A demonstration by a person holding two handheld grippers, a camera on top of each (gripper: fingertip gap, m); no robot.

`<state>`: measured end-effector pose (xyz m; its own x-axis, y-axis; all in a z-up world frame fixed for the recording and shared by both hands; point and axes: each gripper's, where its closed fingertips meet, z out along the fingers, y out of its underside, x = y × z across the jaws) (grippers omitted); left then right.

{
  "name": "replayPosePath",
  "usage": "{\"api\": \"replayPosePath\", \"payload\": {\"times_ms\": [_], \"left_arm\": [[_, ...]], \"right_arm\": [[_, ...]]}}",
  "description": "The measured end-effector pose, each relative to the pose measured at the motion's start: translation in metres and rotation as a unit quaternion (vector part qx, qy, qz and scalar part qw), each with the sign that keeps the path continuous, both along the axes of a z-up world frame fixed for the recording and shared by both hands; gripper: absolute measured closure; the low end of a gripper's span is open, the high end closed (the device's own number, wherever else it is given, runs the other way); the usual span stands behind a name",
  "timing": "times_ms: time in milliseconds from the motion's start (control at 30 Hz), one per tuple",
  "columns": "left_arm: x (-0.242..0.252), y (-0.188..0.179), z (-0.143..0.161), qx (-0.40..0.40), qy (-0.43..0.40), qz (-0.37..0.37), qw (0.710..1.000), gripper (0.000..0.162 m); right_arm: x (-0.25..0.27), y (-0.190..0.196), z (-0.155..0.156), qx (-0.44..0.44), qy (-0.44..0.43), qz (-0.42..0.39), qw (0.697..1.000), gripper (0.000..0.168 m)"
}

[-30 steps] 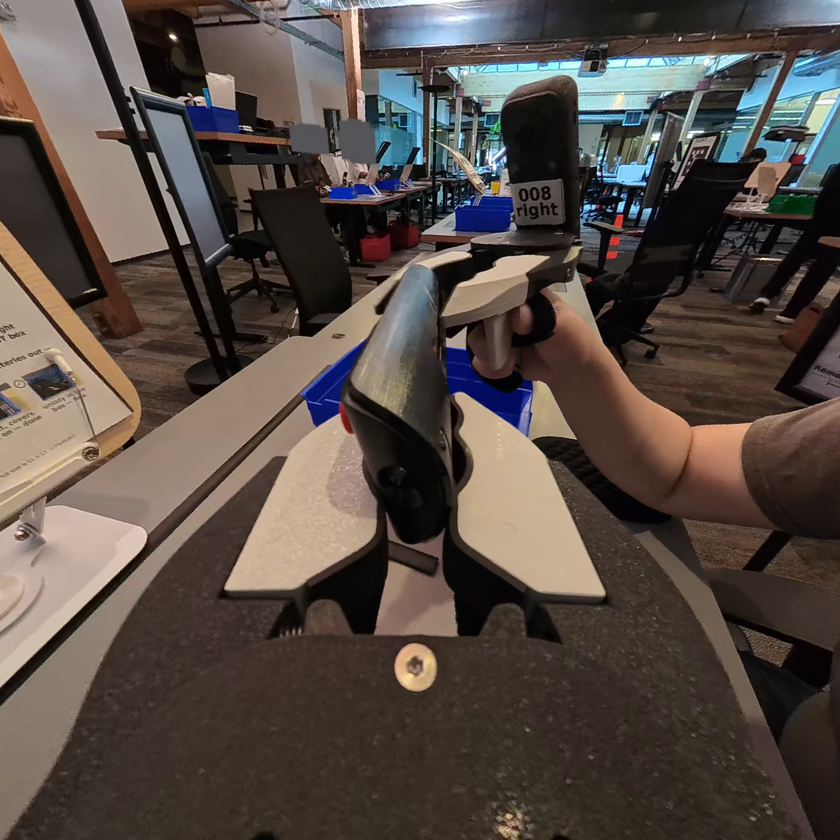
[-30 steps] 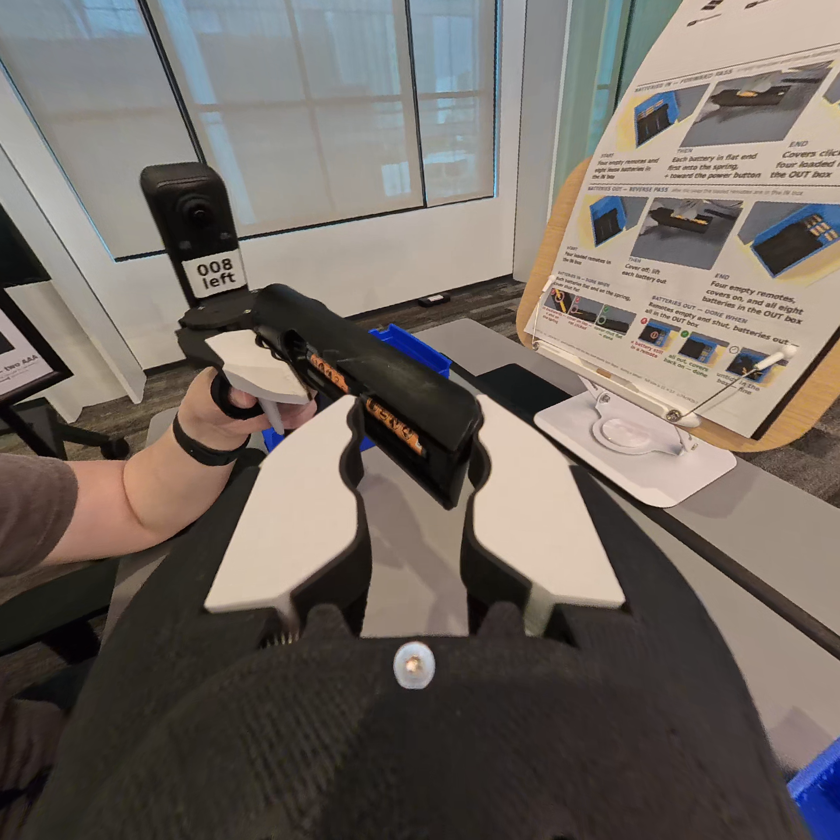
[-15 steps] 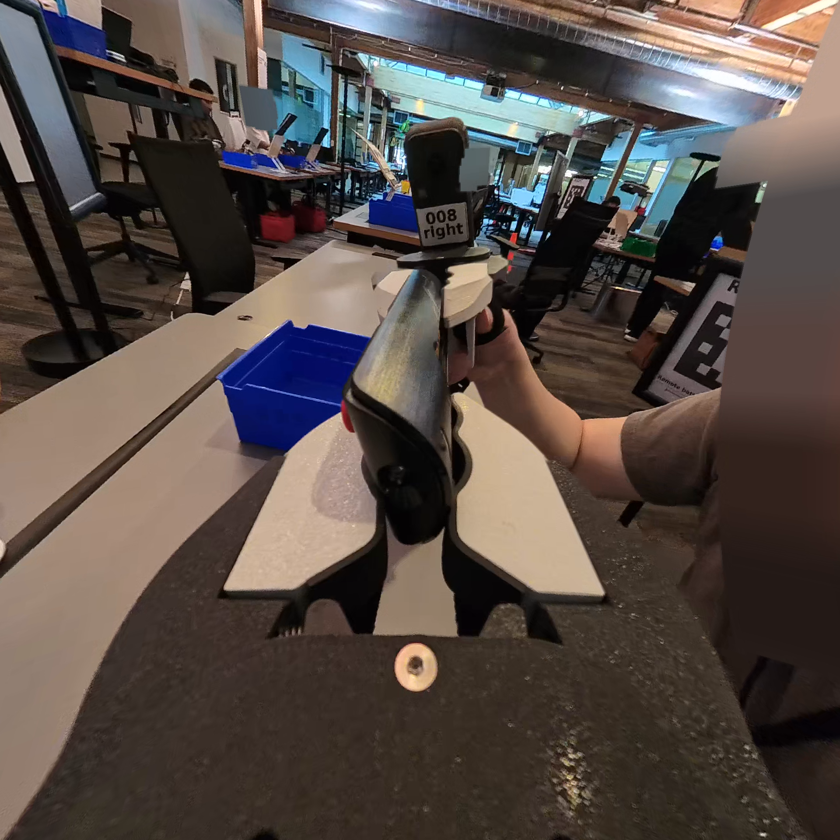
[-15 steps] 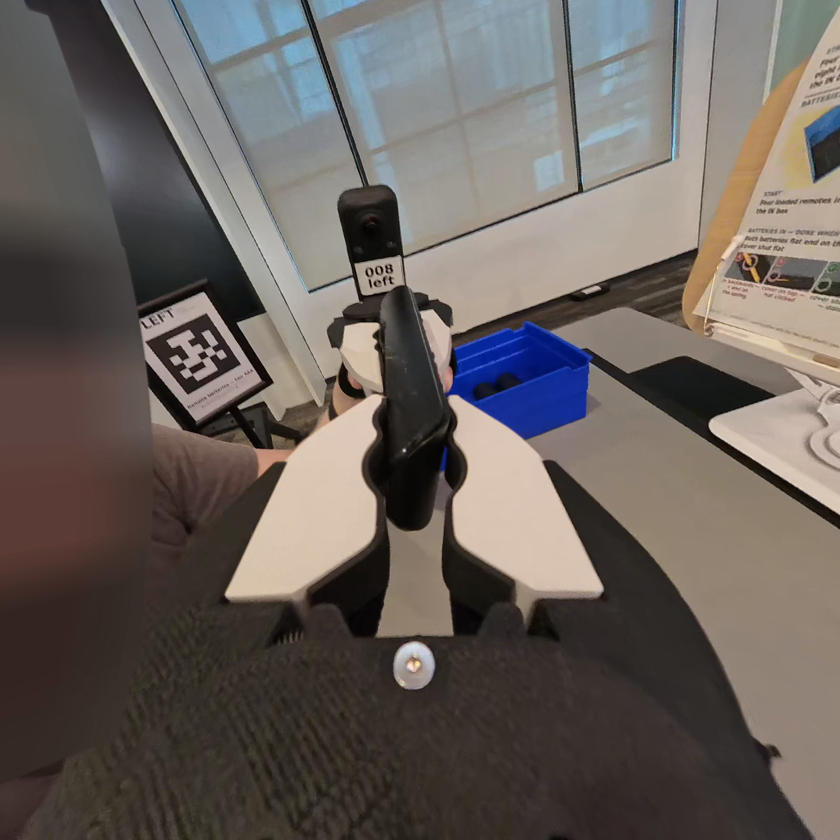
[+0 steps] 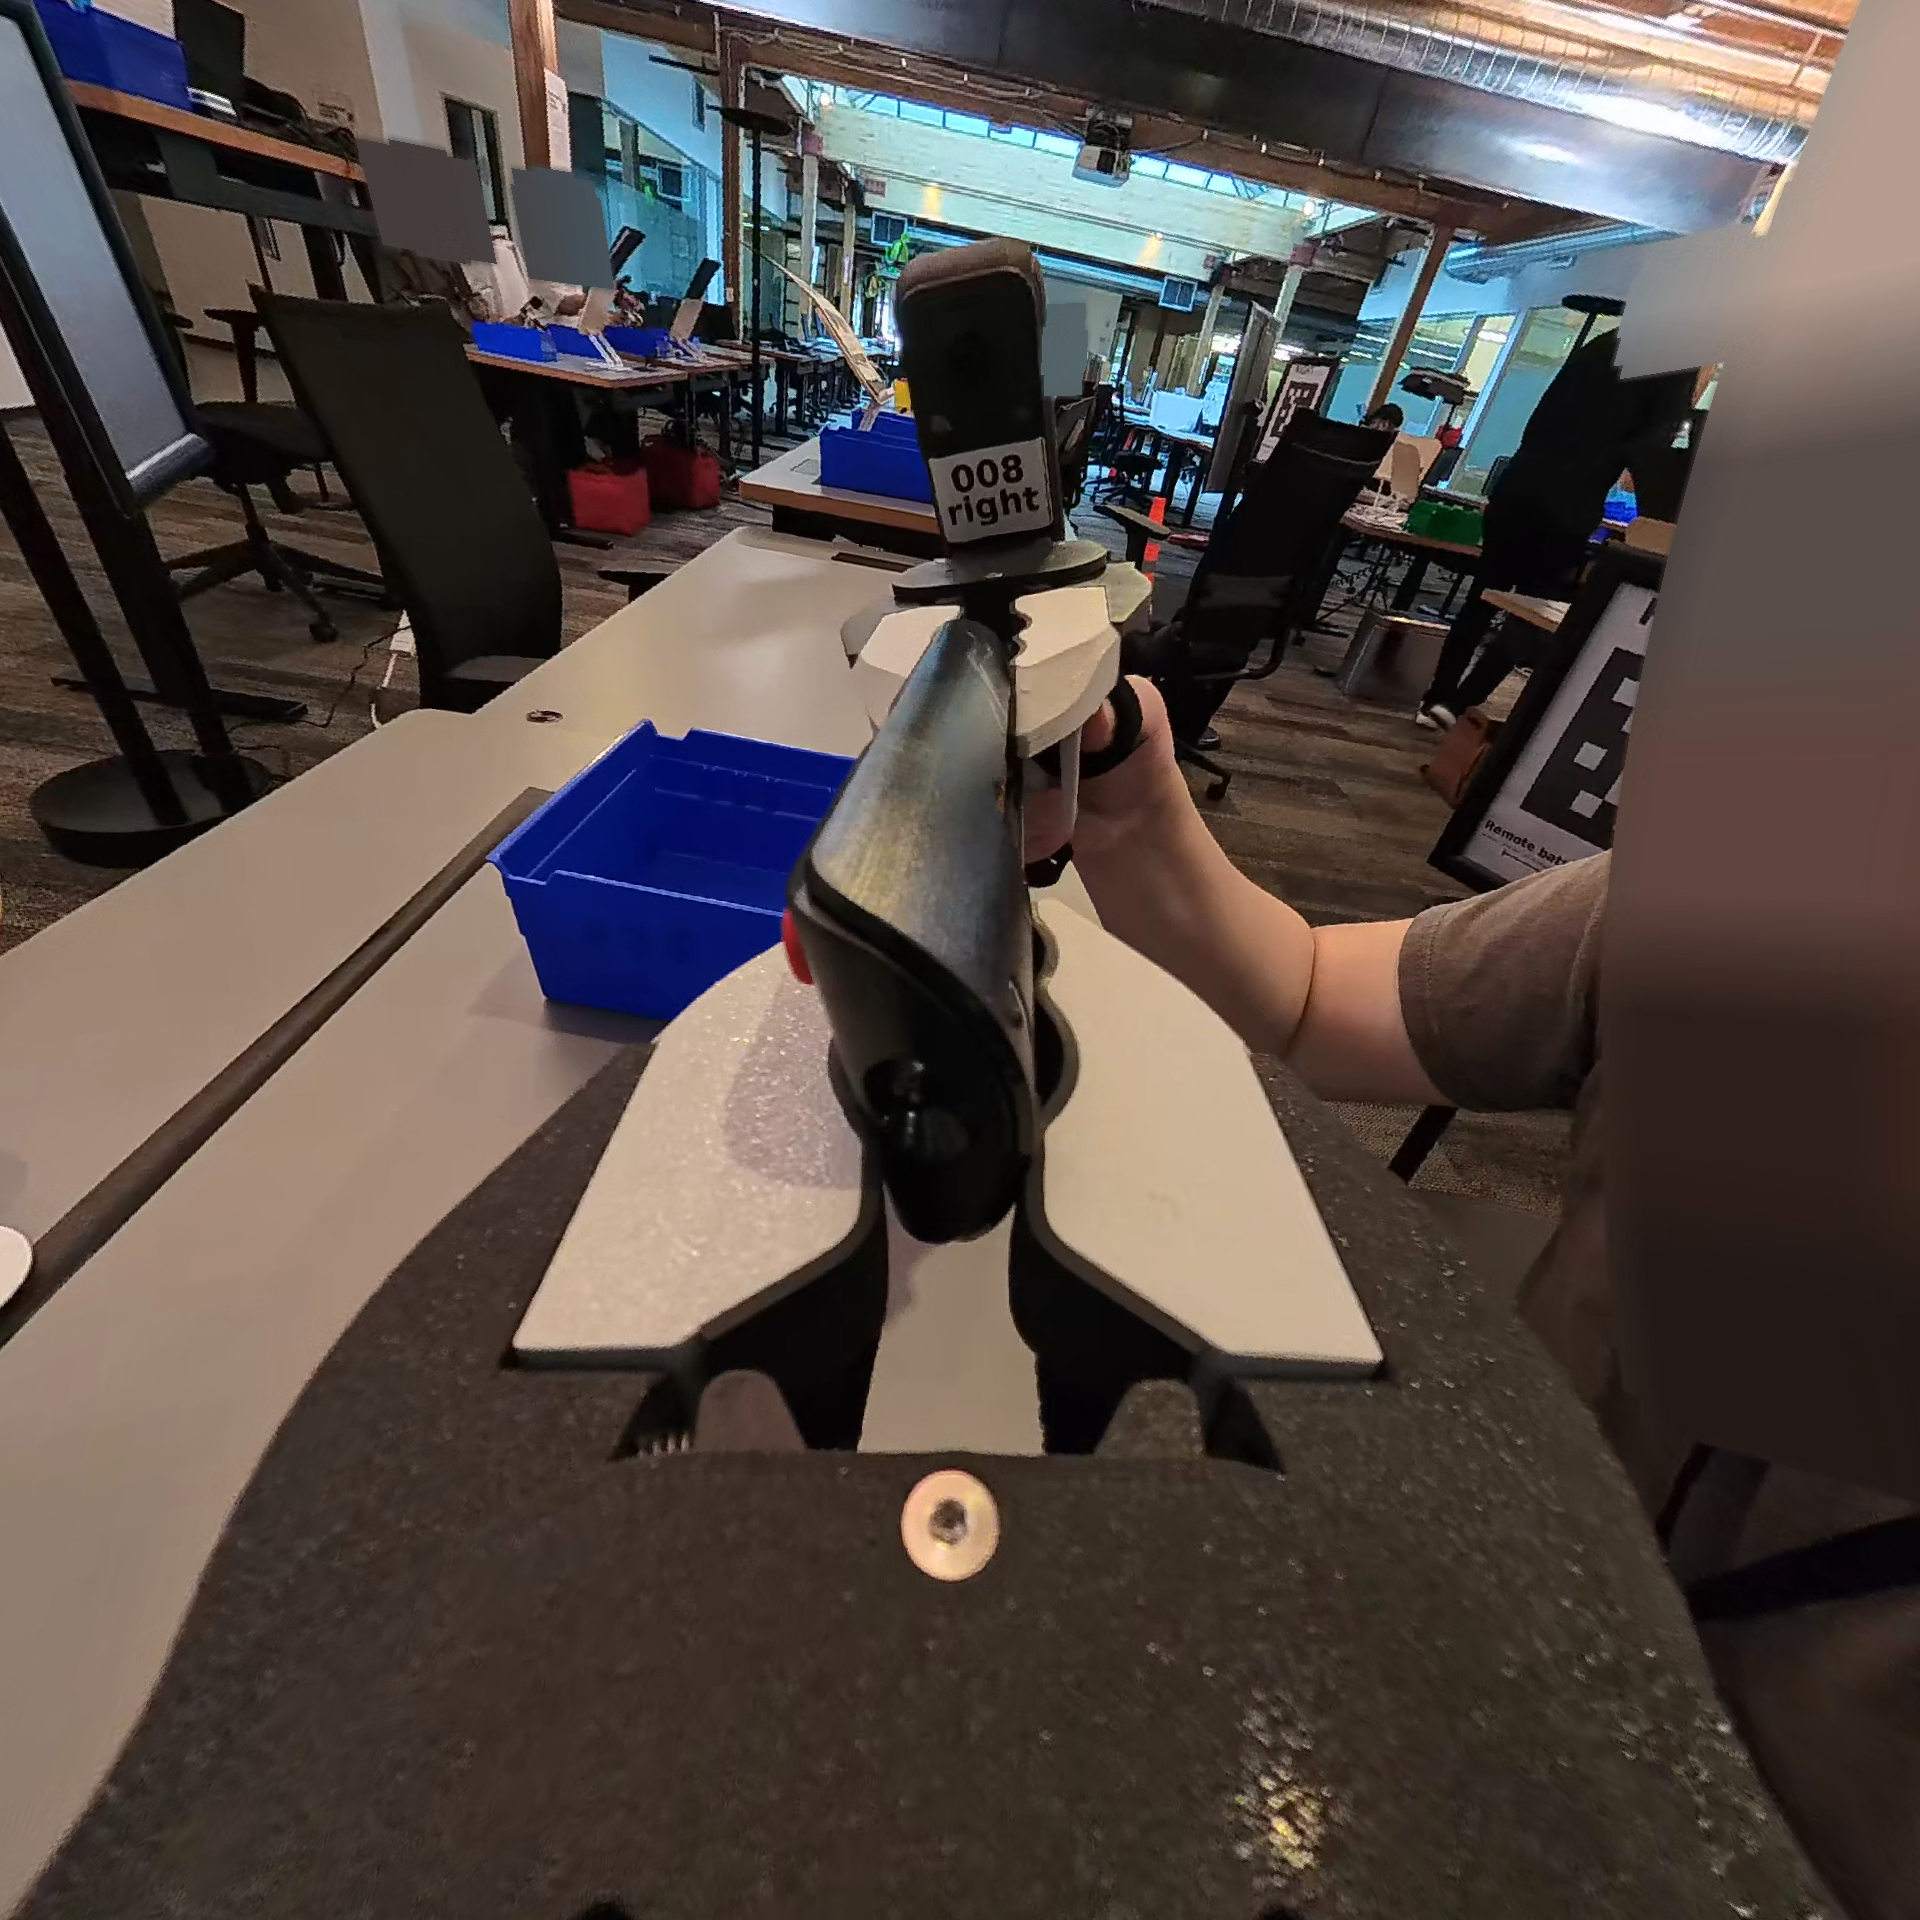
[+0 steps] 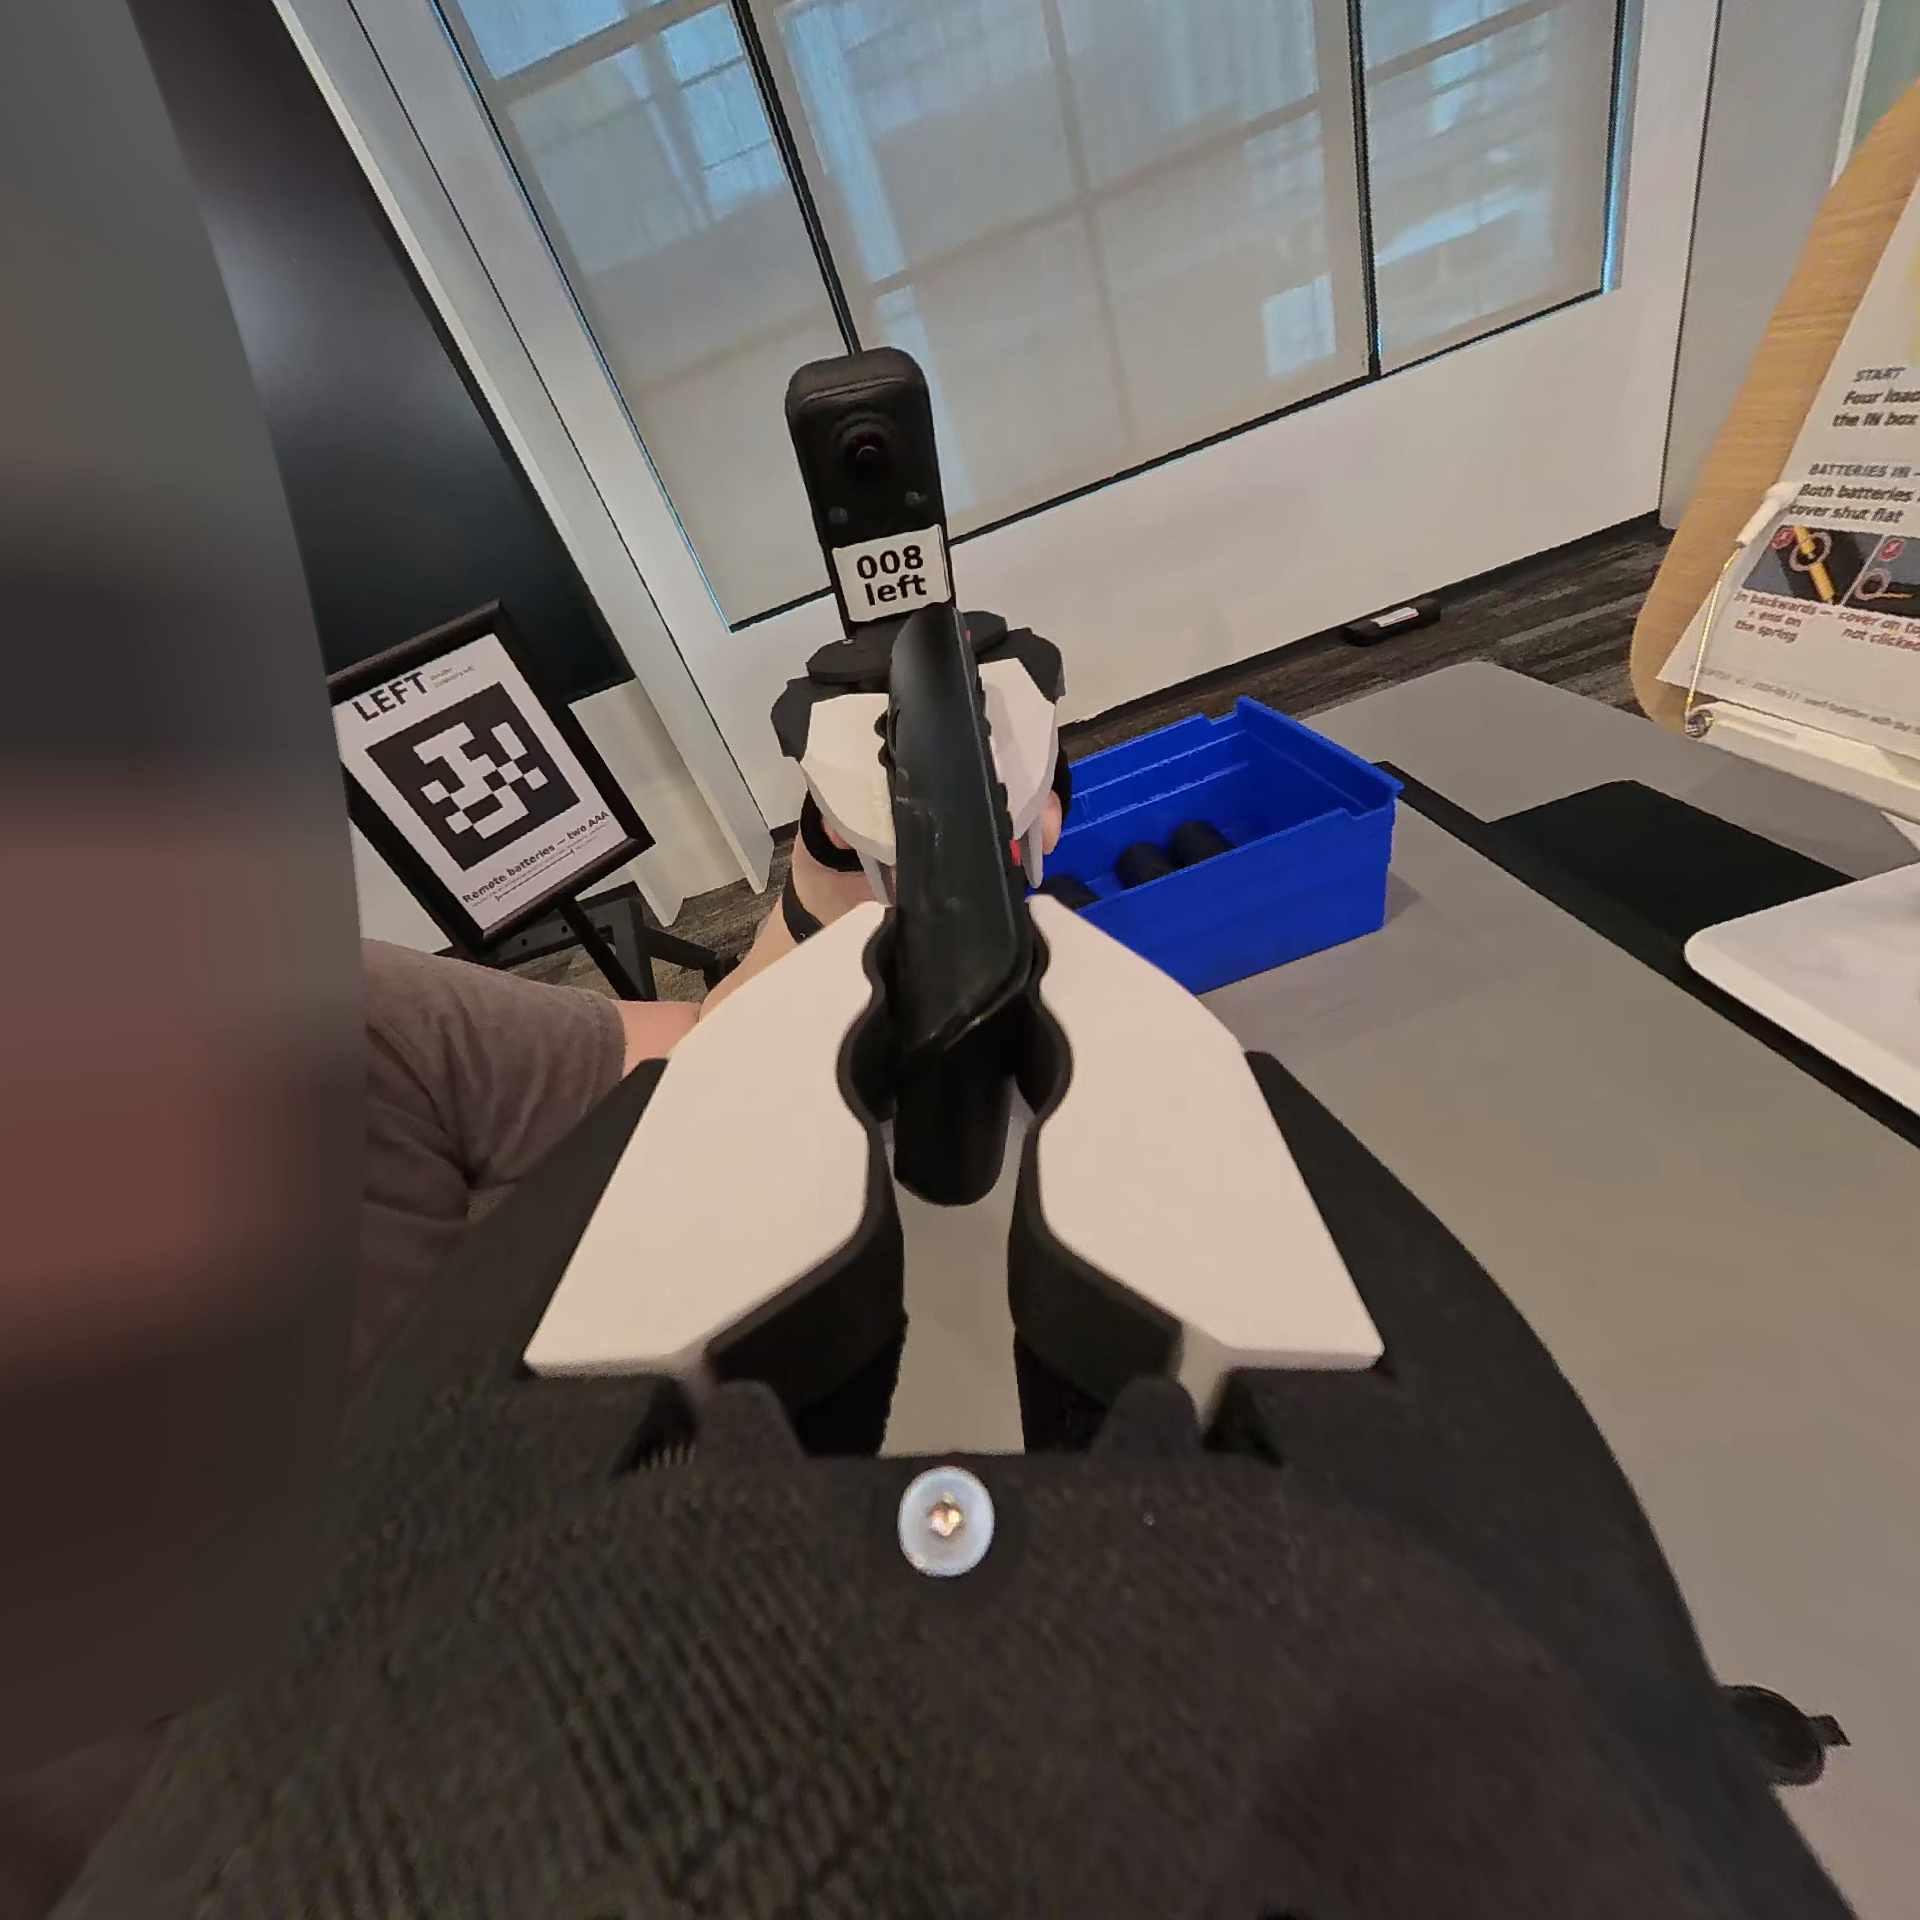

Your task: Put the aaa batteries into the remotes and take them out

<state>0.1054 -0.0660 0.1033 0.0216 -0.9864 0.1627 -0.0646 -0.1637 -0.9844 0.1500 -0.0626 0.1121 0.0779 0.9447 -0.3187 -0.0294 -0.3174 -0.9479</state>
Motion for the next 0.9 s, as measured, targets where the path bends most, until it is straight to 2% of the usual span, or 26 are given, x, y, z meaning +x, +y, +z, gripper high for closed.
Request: {"api": "replayPosePath", "payload": {"times_ms": [133, 200, 367, 567, 900], "left_arm": [[-0.002, -0.001, 0.001, 0.003, 0.004, -0.001, 1.000, 0.138], [-0.002, 0.004, -0.002, 0.022, 0.019, 0.022, 0.999, 0.138], [-0.001, 0.003, 0.002, 0.054, 0.022, 0.052, 0.997, 0.138], [0.002, 0.007, 0.005, 0.073, 0.013, 0.076, 0.994, 0.138], [0.000, 0.001, 0.011, 0.077, 0.007, 0.072, 0.994, 0.139]], "right_arm": [[-0.002, -0.001, -0.001, 0.001, -0.004, 0.007, 1.000, 0.146], [-0.001, 0.006, -0.005, 0.021, -0.020, -0.020, 0.999, 0.145], [0.002, 0.012, -0.001, 0.058, 0.007, -0.050, 0.997, 0.140], [0.004, 0.018, 0.003, 0.051, 0.037, -0.076, 0.995, 0.138], [0.004, 0.012, 0.015, 0.074, 0.059, -0.093, 0.991, 0.138]]}}
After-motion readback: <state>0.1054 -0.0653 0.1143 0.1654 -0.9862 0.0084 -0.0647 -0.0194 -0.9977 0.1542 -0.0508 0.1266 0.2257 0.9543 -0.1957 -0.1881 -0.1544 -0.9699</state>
